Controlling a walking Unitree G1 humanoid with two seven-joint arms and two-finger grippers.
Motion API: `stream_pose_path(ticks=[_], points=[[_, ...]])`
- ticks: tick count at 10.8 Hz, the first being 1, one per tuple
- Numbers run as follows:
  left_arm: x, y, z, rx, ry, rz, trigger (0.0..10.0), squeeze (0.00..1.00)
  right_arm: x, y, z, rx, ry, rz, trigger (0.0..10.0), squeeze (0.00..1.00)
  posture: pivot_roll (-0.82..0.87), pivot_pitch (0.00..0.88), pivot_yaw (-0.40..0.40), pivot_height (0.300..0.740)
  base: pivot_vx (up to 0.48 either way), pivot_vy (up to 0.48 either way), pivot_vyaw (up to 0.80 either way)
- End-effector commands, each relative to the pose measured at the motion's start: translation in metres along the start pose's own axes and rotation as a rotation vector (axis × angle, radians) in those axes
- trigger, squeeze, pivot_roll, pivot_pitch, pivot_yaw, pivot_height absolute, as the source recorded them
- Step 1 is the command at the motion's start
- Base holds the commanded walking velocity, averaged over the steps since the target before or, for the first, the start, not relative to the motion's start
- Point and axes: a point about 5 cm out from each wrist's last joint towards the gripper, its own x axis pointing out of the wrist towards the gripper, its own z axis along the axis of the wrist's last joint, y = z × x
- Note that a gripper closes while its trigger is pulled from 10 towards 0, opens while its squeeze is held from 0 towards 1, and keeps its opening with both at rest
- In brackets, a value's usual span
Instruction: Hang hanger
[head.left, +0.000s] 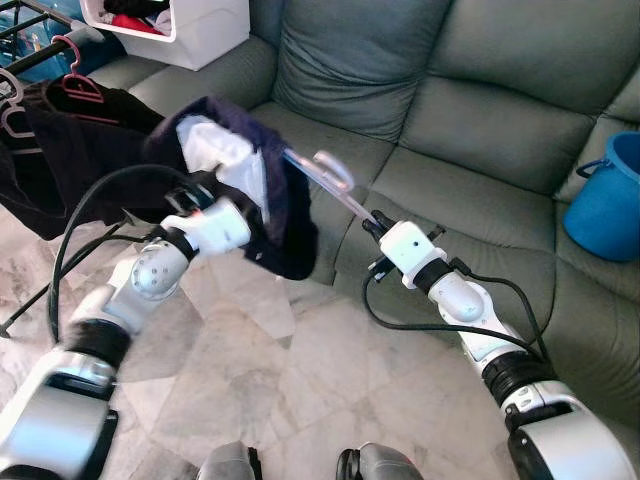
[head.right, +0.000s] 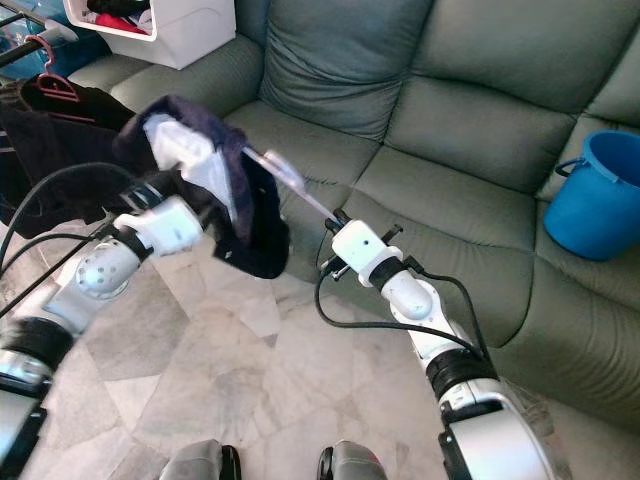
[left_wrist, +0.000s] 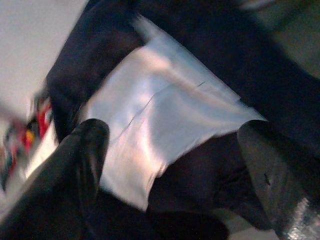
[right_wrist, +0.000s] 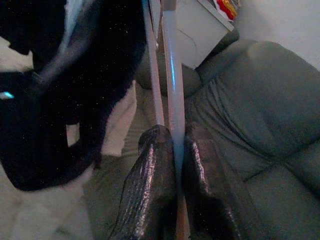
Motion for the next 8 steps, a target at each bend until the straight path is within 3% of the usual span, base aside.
stream_pose_path(ticks=[1, 4, 5, 6, 7, 8], points=[[0.000, 0.000, -0.003, -0.145, 0.041, 0.045, 10.0, 1.00, 0.005, -0.004, 0.014, 0.061, -0.072, -0.020, 0.0, 0.00, -0.06, 0.057, -0.053, 0.740, 0.000, 0.000, 0.00], [0.000, -0.009, -0.008, -0.487, 0.126, 0.183, 10.0, 1.00, 0.005, 0.015, 0.025, 0.206, -0.120, 0.053, 0.0, 0.00, -0.06, 0.055, -0.060, 0.740, 0.000, 0.000, 0.00], [0.001, -0.010, -0.005, -0.534, 0.122, 0.193, 10.0, 1.00, 0.006, 0.018, 0.028, 0.249, -0.127, 0.079, 0.0, 0.00, -0.05, 0.055, -0.062, 0.740, 0.000, 0.000, 0.00], [0.002, -0.009, -0.001, -0.555, 0.108, 0.200, 10.0, 0.85, 0.007, 0.018, 0.029, 0.268, -0.126, 0.091, 0.0, 0.00, -0.05, 0.055, -0.064, 0.740, 0.000, 0.000, 0.00], [0.003, -0.007, 0.004, -0.555, 0.091, 0.206, 10.0, 0.17, 0.007, 0.020, 0.029, 0.322, -0.119, 0.138, 0.0, 0.00, -0.05, 0.054, -0.065, 0.740, 0.000, 0.000, 0.00], [0.002, -0.006, 0.006, -0.549, 0.087, 0.215, 10.0, 0.00, 0.006, 0.022, 0.029, 0.351, -0.106, 0.195, 0.0, 0.00, -0.05, 0.054, -0.065, 0.740, 0.000, 0.000, 0.00]])
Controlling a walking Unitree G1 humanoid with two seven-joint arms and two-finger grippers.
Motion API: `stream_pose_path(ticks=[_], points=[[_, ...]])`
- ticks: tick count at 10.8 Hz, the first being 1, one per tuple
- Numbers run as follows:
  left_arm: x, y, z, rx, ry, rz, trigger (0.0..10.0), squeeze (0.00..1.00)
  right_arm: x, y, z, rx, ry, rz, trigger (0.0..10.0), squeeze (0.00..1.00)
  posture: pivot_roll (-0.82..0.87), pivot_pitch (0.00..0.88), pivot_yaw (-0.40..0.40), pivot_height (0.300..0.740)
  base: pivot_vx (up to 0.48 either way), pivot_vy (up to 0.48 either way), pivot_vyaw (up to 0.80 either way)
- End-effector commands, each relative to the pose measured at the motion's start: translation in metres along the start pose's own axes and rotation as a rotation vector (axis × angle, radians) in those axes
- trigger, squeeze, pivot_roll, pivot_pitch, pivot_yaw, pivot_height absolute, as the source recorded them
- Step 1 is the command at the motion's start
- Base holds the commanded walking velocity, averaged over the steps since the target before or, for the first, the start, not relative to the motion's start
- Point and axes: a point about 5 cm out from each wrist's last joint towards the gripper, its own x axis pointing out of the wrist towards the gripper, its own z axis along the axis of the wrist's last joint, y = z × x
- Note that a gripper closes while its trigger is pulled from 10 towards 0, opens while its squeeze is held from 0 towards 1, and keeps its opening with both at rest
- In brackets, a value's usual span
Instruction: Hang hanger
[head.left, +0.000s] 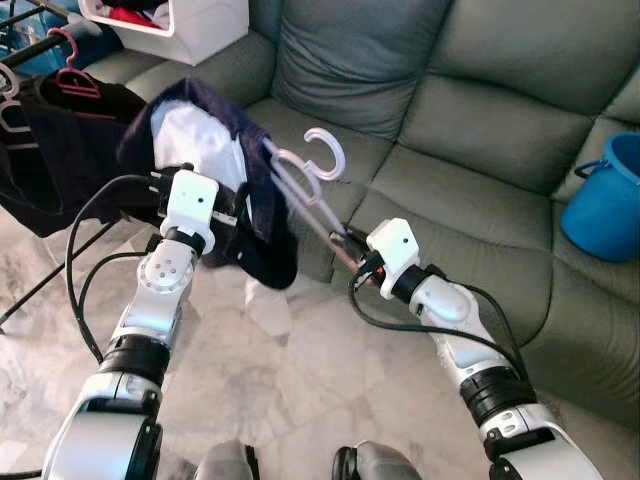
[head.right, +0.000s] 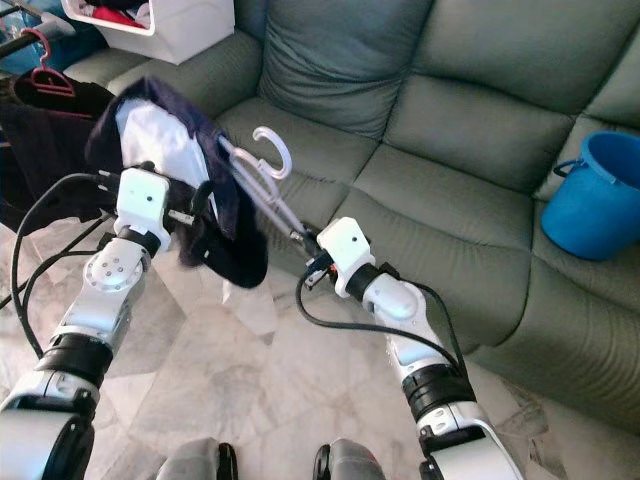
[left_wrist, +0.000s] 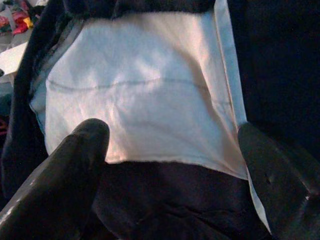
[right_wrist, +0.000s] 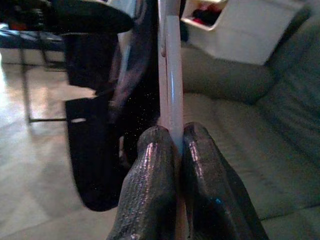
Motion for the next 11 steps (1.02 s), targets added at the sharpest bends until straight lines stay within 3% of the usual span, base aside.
stream_pose_path(ticks=[1, 4, 7, 9, 11], points=[[-0.004, 0.004, 0.001, 0.056, -0.006, 0.014, 10.0, 0.00, -0.002, 0.000, 0.007, 0.009, -0.018, 0.063, 0.0, 0.00, -0.05, 0.055, -0.065, 0.740, 0.000, 0.000, 0.00], [-0.024, 0.014, -0.010, 0.223, 0.016, 0.041, 10.0, 0.00, -0.011, -0.003, 0.008, -0.008, 0.001, 0.118, 0.0, 0.00, -0.06, 0.052, -0.062, 0.740, 0.000, 0.000, 0.00], [-0.052, 0.019, -0.024, 0.229, 0.058, 0.069, 10.0, 0.00, -0.021, -0.011, 0.005, -0.046, 0.012, 0.074, 0.0, 0.00, -0.04, 0.039, -0.053, 0.740, 0.000, 0.000, 0.00], [-0.067, 0.012, -0.035, 0.243, 0.081, 0.081, 10.0, 0.00, -0.018, 0.003, 0.005, 0.003, -0.003, 0.145, 0.0, 0.00, -0.01, 0.010, -0.063, 0.740, 0.000, 0.000, 0.00], [-0.077, 0.021, -0.035, 0.250, 0.076, 0.168, 10.0, 0.00, -0.013, 0.015, 0.005, 0.012, -0.012, 0.199, 0.0, 0.00, 0.00, 0.000, -0.076, 0.740, 0.000, 0.000, 0.00]])
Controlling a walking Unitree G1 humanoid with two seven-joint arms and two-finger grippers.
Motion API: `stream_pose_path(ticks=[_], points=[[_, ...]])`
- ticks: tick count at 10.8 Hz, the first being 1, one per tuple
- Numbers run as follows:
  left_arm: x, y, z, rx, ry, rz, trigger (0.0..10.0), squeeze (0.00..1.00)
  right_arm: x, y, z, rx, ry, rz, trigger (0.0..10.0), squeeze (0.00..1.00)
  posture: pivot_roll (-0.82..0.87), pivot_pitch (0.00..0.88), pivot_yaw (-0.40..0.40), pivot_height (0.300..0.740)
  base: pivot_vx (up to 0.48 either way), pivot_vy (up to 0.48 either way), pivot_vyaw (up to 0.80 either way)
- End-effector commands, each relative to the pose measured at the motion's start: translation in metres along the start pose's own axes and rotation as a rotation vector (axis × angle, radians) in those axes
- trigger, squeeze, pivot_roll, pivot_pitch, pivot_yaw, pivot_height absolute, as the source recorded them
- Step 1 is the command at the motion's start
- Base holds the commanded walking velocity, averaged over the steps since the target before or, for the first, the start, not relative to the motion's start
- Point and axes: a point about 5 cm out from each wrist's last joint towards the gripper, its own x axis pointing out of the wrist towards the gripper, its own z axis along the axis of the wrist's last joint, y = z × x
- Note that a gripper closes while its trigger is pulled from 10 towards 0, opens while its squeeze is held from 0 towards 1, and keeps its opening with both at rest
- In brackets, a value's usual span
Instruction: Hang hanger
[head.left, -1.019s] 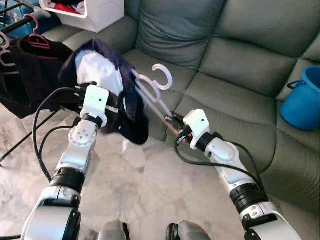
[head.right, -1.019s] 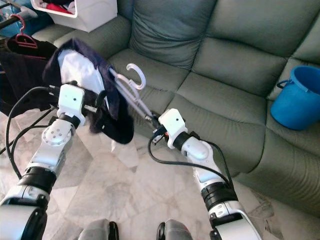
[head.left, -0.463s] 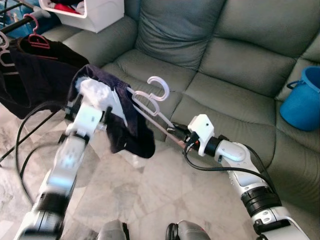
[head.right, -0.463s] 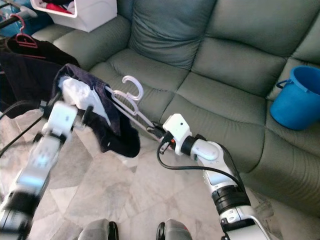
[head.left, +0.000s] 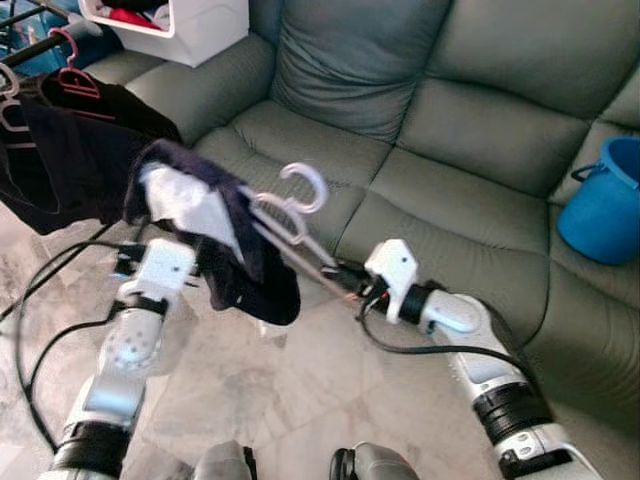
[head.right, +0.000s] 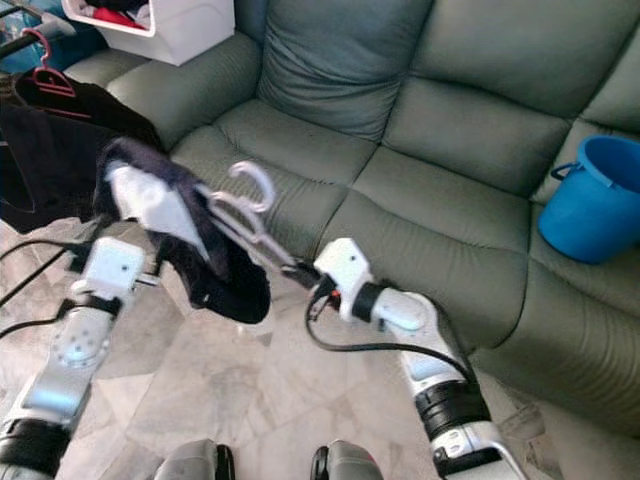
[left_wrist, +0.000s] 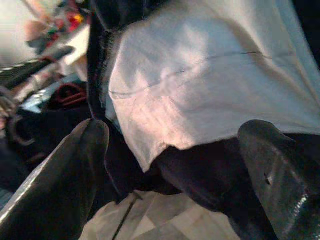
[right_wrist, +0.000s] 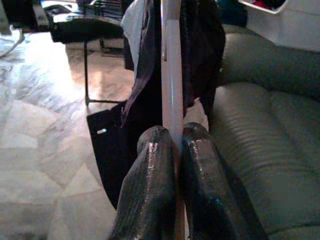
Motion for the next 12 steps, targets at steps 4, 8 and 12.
stream_pose_path(ticks=[4, 8, 12], points=[[-0.017, 0.010, -0.007, 0.033, 0.019, 0.069, 10.0, 0.00, 0.000, 0.009, -0.005, -0.098, 0.003, -0.006, 0.0, 0.00, 0.01, 0.000, -0.066, 0.740, 0.000, 0.000, 0.00], [-0.015, 0.005, -0.012, 0.025, 0.035, 0.043, 10.0, 0.00, -0.002, 0.015, -0.011, -0.127, 0.007, -0.035, 0.0, 0.00, 0.00, 0.000, -0.059, 0.740, 0.000, 0.000, 0.00], [-0.007, 0.002, -0.007, 0.033, 0.011, 0.036, 10.0, 0.00, 0.001, 0.009, -0.009, -0.152, -0.002, -0.056, 0.0, 0.00, 0.00, 0.000, -0.070, 0.740, 0.000, 0.000, 0.00]])
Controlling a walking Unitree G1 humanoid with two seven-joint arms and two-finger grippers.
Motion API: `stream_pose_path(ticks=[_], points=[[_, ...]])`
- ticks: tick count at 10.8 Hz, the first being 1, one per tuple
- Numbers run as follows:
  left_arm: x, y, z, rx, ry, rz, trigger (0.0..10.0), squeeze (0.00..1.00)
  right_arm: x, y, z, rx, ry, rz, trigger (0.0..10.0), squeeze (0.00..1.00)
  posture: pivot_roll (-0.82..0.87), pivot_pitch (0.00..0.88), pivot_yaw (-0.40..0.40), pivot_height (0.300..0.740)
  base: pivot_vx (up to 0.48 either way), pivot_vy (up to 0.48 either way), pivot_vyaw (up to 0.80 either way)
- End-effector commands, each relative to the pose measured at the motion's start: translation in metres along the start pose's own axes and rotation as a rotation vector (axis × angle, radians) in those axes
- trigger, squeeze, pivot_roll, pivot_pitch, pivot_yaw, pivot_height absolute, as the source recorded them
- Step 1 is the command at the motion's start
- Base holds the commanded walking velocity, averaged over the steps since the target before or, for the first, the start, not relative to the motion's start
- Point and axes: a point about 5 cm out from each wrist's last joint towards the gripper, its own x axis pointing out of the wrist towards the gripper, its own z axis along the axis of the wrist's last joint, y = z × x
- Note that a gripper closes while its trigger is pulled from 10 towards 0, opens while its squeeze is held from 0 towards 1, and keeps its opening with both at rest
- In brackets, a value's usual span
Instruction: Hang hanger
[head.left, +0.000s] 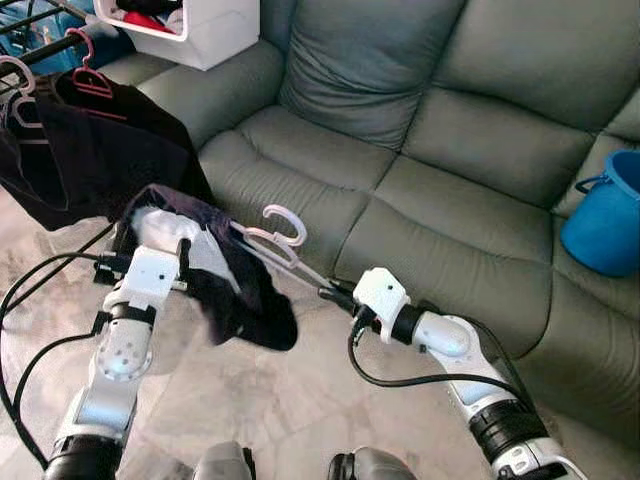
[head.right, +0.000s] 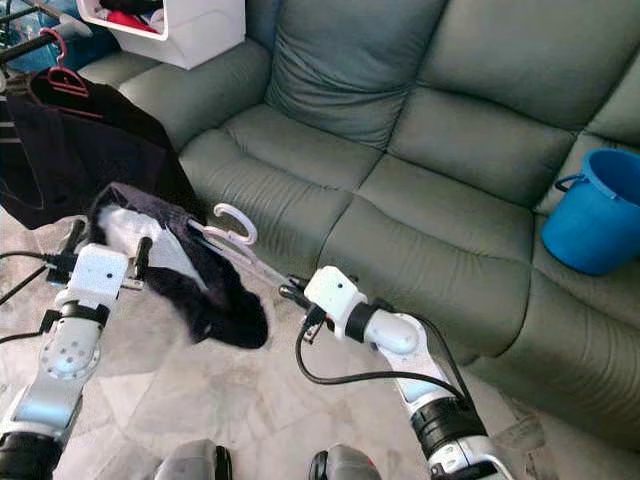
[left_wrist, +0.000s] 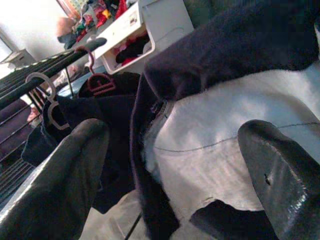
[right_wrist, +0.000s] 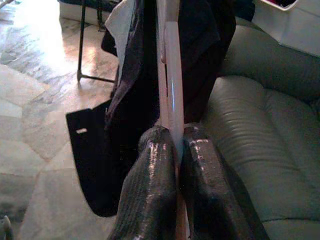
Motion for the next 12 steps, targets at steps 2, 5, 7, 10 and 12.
stream_pose_path(ticks=[2, 5, 7, 10, 12], points=[[0.003, -0.001, 0.000, 0.013, -0.005, -0.003, 10.0, 0.00, 0.004, -0.008, 0.014, -0.040, -0.072, -0.026, 0.0, 0.00, 0.00, 0.000, -0.083, 0.740, 0.000, 0.000, 0.00], [0.011, -0.004, 0.003, 0.005, -0.020, -0.003, 10.0, 0.00, 0.007, -0.011, 0.015, -0.047, -0.076, -0.025, 0.0, 0.00, 0.00, 0.000, -0.090, 0.740, 0.000, 0.000, 0.00], [0.013, -0.007, 0.006, -0.001, -0.036, -0.015, 10.0, 0.00, 0.008, -0.013, 0.017, -0.044, -0.084, -0.032, 0.0, 0.00, -0.01, 0.000, -0.082, 0.740, 0.000, 0.000, 0.00], [0.015, -0.013, 0.007, -0.033, -0.030, -0.016, 10.0, 0.00, 0.005, -0.016, 0.017, -0.006, -0.088, -0.053, 0.0, 0.00, -0.02, 0.000, -0.077, 0.740, 0.000, 0.000, 0.00], [0.020, -0.014, 0.011, -0.043, -0.037, -0.010, 10.0, 0.00, 0.012, -0.029, 0.033, 0.176, -0.159, -0.022, 0.0, 0.00, -0.03, 0.000, -0.073, 0.740, 0.000, 0.000, 0.00]])
